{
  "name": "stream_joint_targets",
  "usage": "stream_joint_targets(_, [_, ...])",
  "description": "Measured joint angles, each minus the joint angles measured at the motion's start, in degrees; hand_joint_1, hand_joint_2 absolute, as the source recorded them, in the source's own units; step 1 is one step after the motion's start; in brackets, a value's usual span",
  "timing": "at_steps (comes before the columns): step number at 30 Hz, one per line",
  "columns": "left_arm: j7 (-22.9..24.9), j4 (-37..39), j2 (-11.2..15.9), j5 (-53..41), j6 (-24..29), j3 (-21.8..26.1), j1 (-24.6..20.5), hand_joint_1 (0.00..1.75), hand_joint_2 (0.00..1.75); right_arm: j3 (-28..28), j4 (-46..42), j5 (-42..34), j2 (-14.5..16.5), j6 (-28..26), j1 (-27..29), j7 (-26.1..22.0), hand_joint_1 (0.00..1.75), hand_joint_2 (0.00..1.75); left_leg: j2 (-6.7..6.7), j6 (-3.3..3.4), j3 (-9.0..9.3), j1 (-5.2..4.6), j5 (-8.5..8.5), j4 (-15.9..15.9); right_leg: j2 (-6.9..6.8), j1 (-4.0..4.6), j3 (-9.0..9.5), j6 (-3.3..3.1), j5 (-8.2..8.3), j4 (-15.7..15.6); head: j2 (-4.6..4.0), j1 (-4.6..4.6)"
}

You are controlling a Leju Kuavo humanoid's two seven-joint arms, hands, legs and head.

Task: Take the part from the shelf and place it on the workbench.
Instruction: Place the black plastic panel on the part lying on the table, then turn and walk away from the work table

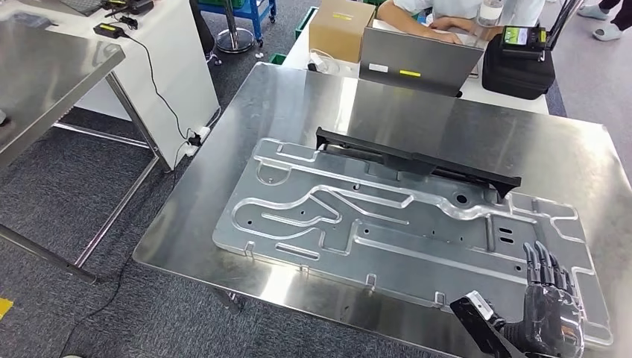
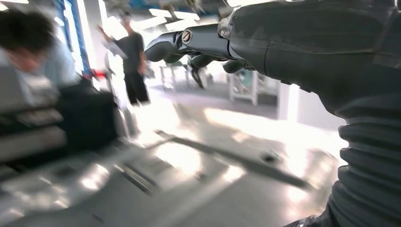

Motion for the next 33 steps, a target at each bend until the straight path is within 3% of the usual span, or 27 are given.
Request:
stream_joint_targets(1, [0.05, -0.01, -0.14, 0.13, 0.00, 0.06, 0.02, 0.00, 0.00, 0.08, 0.78, -0.74, 0.00, -0.09, 0.31, 0.54, 0.00, 0.00, -0.03, -0.32, -0.90, 0.17, 0.40, 0.44, 0.00, -0.26, 2.69, 0.24, 1.63, -3.07, 0.00, 0.00])
stream_joint_targets(2, [0.15, -0.07, -0.26, 0.29, 0.01, 0.12, 0.03, 0.00, 0.00, 0.17, 1.68, -1.46, 0.00, -0.18, 0.58, 1.07, 0.00, 0.00, -0.07, -0.72, -1.70, 0.27, 0.74, 0.88, 0.05, -0.36, 5.73, 0.47, 2.15, -7.21, 0.00, 0.01])
stream_joint_targets(4, [0.36, -0.33, -0.59, 0.64, 0.02, 0.26, 0.02, 0.00, 0.00, 0.40, 3.87, -2.90, 0.01, -0.41, 1.07, 2.09, 0.00, 0.00, -0.14, -1.58, -2.55, 0.34, 1.44, 1.46, 0.30, -0.15, 9.73, 0.12, 1.62, -13.58, 0.00, -0.03])
stream_joint_targets(5, [0.50, -0.55, -0.78, 0.80, 0.02, 0.38, 0.01, 0.00, 0.00, 0.46, 5.33, -3.65, 0.03, -0.58, 1.29, 2.60, 0.00, 0.00, -0.16, -2.02, -2.70, 0.30, 1.88, 1.46, 0.44, 0.14, 10.16, -0.33, 1.09, -14.72, 0.01, -0.05])
stream_joint_targets(7, [0.80, -0.99, -1.14, 1.09, 0.01, 0.76, 0.04, 0.00, 0.00, 0.48, 8.66, -5.08, 0.12, -0.96, 1.71, 3.43, 0.00, 0.00, -0.23, -2.87, -2.84, 0.39, 2.63, 1.28, 0.45, 0.32, 9.45, -1.60, 1.77, -14.86, 0.01, -0.04])
stream_joint_targets(8, [0.96, -1.20, -1.28, 1.21, -0.02, 0.96, 0.08, 0.00, 0.00, 0.47, 10.28, -5.66, 0.19, -1.16, 1.80, 3.61, 0.00, 0.00, -0.27, -3.18, -3.20, 0.47, 2.08, 1.63, 0.38, 0.35, 8.92, -2.23, 2.31, -14.83, 0.01, -0.05])
stream_joint_targets(10, [1.17, -1.61, -1.50, 1.43, -0.09, 1.18, 0.20, 0.00, 0.00, 0.46, 13.03, -6.46, 0.30, -1.66, 1.87, 3.56, 0.00, 0.00, -0.33, -3.41, -4.59, 0.59, -2.15, 5.03, 0.25, 0.37, 7.59, -3.33, 3.60, -14.94, 0.00, -0.05])
stream_joint_targets(12, [1.28, -2.10, -1.76, 1.54, -0.15, 1.27, 0.21, 0.00, 0.00, 0.39, 15.85, -6.87, 0.34, -2.08, 1.76, 3.31, 0.00, 0.00, -0.34, -3.29, -6.29, 0.46, -7.82, 11.76, 0.18, 0.88, 6.08, -3.91, 4.83, -14.87, 0.00, -0.05])
stream_joint_targets(13, [1.31, -2.32, -1.88, 1.55, -0.16, 1.32, 0.19, 0.00, 0.00, 0.33, 17.08, -7.09, 0.35, -2.14, 1.66, 3.21, 0.00, 0.00, -0.35, -3.11, -6.57, 0.33, -9.22, 14.73, 0.11, 1.24, 5.27, -4.13, 5.46, -14.83, 0.00, -0.06])
stream_joint_targets(15, [1.35, -2.65, -2.07, 1.57, -0.19, 1.39, 0.15, 0.00, 0.00, 0.20, 18.71, -7.84, 0.35, -1.82, 1.34, 3.36, 0.00, 0.00, -0.37, -2.43, -5.05, -0.11, -8.47, 16.51, -0.01, 2.03, 3.70, -4.45, 6.64, -14.75, 0.00, -0.06])
stream_joint_targets(17, [1.47, -3.07, -2.21, 1.65, -0.27, 1.40, 0.10, 0.00, 0.00, -0.26, 21.17, -9.85, 0.39, -1.26, 0.70, 4.36, 0.00, 0.00, -0.43, -0.86, 0.44, -0.99, -5.86, 10.62, -0.02, 2.73, 2.32, -4.65, 7.85, -14.70, 0.00, -0.05])
stream_joint_targets(19, [1.64, -3.67, -2.44, 1.79, -0.38, 1.42, 0.00, 0.00, 0.00, -0.92, 24.60, -11.99, 0.43, -1.24, -0.71, 5.67, 0.00, 0.00, -0.44, 0.72, 7.07, -1.91, -5.60, 1.80, -0.08, 3.21, 1.67, -4.51, 9.00, -14.82, 0.00, -0.05])
stream_joint_targets(20, [1.78, -3.95, -2.62, 1.90, -0.43, 1.44, -0.06, 0.00, 0.00, -1.33, 26.39, -12.28, 0.42, -1.66, -1.75, 6.38, 0.00, 0.00, -0.41, 1.06, 8.93, -2.23, -5.95, -0.99, -0.20, 3.25, 1.77, -4.31, 9.53, -15.07, 0.00, -0.04])
stream_joint_targets(22, [2.08, -4.28, -3.16, 2.19, -0.64, 1.51, -0.12, 0.00, 0.00, -2.55, 30.58, -10.96, 0.32, -2.91, -4.42, 8.30, 0.00, 0.00, -0.29, 1.02, 9.45, -2.13, -5.31, -2.76, -0.47, 3.57, 2.15, -3.84, 10.71, -15.92, 0.01, -0.04])
stream_joint_targets(23, [2.25, -4.51, -3.39, 2.31, -0.75, 1.54, -0.16, 0.00, 0.00, -3.44, 33.12, -9.98, 0.22, -3.51, -6.08, 9.24, 0.00, 0.00, -0.17, 1.14, 9.18, -1.77, -4.58, -3.20, -0.40, 3.77, 2.26, -3.52, 10.63, -16.12, 0.01, -0.03])
stream_joint_targets(24, [2.41, -4.75, -3.63, 2.44, -0.84, 1.56, -0.22, 0.00, 0.00, -4.41, 35.55, -9.09, 0.06, -3.92, -7.70, 10.06, 0.00, 0.00, -0.13, 1.41, 8.79, -1.31, -3.81, -3.53, -0.20, 3.91, 2.20, -3.16, 9.53, -15.53, 0.01, -0.03])
stream_joint_targets(25, [2.54, -4.97, -3.85, 2.56, -0.90, 1.57, -0.24, 0.00, 0.00, -5.44, 37.82, -8.52, -0.14, -4.20, -9.27, 10.83, 0.00, 0.00, -0.21, 1.66, 8.29, -0.84, -3.03, -3.83, 0.02, 3.90, 1.89, -2.72, 7.28, -13.79, 0.01, -0.02])
stream_joint_targets(27, [2.74, -5.29, -4.06, 2.75, -0.95, 1.60, -0.09, 0.00, 0.00, -7.53, 42.03, -7.63, -0.51, -4.61, -12.32, 12.47, 0.00, 0.00, -0.64, 1.99, 7.13, -0.43, -1.83, -3.90, 0.36, 3.40, 0.83, -1.98, 1.22, -7.14, 0.00, -0.02])
stream_joint_targets(28, [2.83, -5.43, -4.15, 2.79, -0.96, 1.62, 0.10, 0.00, 0.00, -8.49, 43.89, -7.25, -0.64, -4.77, -13.88, 13.37, 0.00, 0.00, -0.86, 1.93, 6.58, -0.35, -1.36, -3.82, 0.38, 3.27, 0.48, -1.81, -0.77, -3.75, 0.00, -0.02])
stream_joint_targets(29, [2.93, -5.58, -4.24, 2.83, -0.98, 1.66, 0.28, 0.00, 0.00, -9.39, 45.60, -6.93, -0.77, -4.91, -15.38, 14.23, 0.00, 0.00, -1.02, 1.86, 6.16, -0.30, -1.01, -3.71, 0.39, 3.33, 0.81, -1.85, -1.41, -1.69, 0.00, -0.03])
stream_joint_targets(30, [3.01, -5.79, -4.34, 2.86, -0.98, 1.70, 0.39, 0.00, 0.00, -10.22, 47.11, -6.70, -0.92, -5.01, -16.71, 15.06, 0.00, 0.00, -1.16, 1.81, 5.99, -0.39, -0.77, -3.57, 0.39, 3.60, 2.21, -2.25, -0.64, -1.79, 0.00, -0.03])
stream_joint_targets(31, [3.06, -5.98, -4.46, 2.88, -0.98, 1.74, 0.40, 0.00, 0.00, -10.96, 48.33, -6.54, -1.07, -5.08, -17.82, 15.84, 0.00, 0.00, -1.30, 1.77, 5.99, -0.63, -0.64, -3.44, 0.40, 4.21, 4.57, -3.19, 1.16, -4.06, 0.00, -0.03])
stream_joint_targets(32, [3.10, -6.12, -4.78, 2.90, -0.99, 1.76, 0.33, 0.00, 0.00, -11.63, 49.21, -6.46, -1.33, -5.12, -18.83, 16.58, 0.00, 0.00, -1.45, 1.79, 6.07, -0.48, -0.60, -3.37, 0.42, 5.45, 7.63, -5.32, 3.65, -8.23, 0.00, -0.03])
stream_joint_targets(33, [3.13, -6.10, -5.60, 2.91, -1.01, 1.78, 0.04, 0.00, 0.00, -12.24, 49.77, -6.42, -1.85, -5.06, -19.65, 17.37, 0.00, 0.00, -1.46, 1.65, 6.15, -0.30, -0.56, -3.22, 0.37, 6.76, 10.61, -8.21, 5.57, -12.92, 0.00, -0.93])
